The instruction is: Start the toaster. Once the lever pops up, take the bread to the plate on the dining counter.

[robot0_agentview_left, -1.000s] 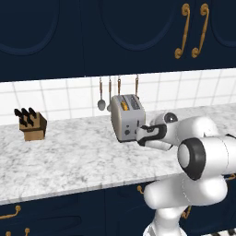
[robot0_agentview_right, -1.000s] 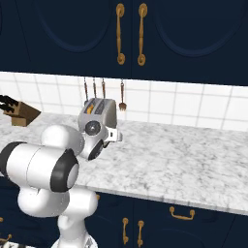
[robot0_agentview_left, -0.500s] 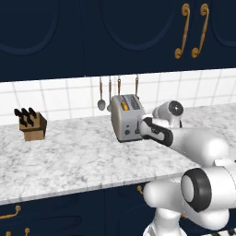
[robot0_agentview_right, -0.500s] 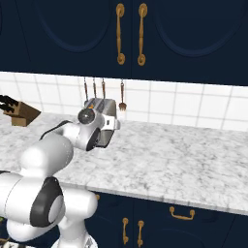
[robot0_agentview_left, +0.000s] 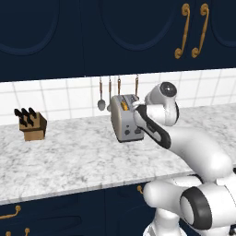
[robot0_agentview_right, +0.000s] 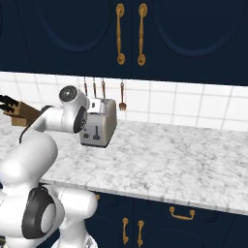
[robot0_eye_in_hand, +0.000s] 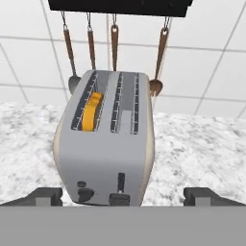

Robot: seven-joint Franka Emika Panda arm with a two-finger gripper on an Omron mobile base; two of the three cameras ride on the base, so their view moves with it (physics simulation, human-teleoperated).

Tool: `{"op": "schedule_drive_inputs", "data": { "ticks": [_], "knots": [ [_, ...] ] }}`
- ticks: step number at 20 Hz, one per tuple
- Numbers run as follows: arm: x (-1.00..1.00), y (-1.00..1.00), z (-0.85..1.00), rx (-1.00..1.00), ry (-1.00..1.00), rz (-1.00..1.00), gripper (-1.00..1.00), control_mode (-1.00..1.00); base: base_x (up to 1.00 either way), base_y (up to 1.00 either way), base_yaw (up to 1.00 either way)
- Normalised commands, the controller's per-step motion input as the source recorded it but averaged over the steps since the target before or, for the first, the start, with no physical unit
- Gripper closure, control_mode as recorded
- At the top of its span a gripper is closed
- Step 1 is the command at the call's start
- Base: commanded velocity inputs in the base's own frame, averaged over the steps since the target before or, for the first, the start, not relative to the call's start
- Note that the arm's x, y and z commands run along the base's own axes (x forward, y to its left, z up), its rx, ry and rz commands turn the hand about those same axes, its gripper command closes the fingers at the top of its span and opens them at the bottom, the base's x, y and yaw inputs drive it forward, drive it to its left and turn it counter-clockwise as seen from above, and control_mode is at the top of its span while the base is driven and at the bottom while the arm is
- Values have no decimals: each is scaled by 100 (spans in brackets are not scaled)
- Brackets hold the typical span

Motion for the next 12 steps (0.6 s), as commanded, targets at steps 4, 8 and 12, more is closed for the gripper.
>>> {"op": "schedule_drive_inputs", "data": {
  "ticks": [4,8,12],
  "knots": [
    [-20,68,10,0,5,0,-100,-100,0,0,0],
    [0,61,7,0,0,0,-100,-100,0,0,0],
    [16,21,-6,0,-6,0,-100,-100,0,0,0]
  ]
}}
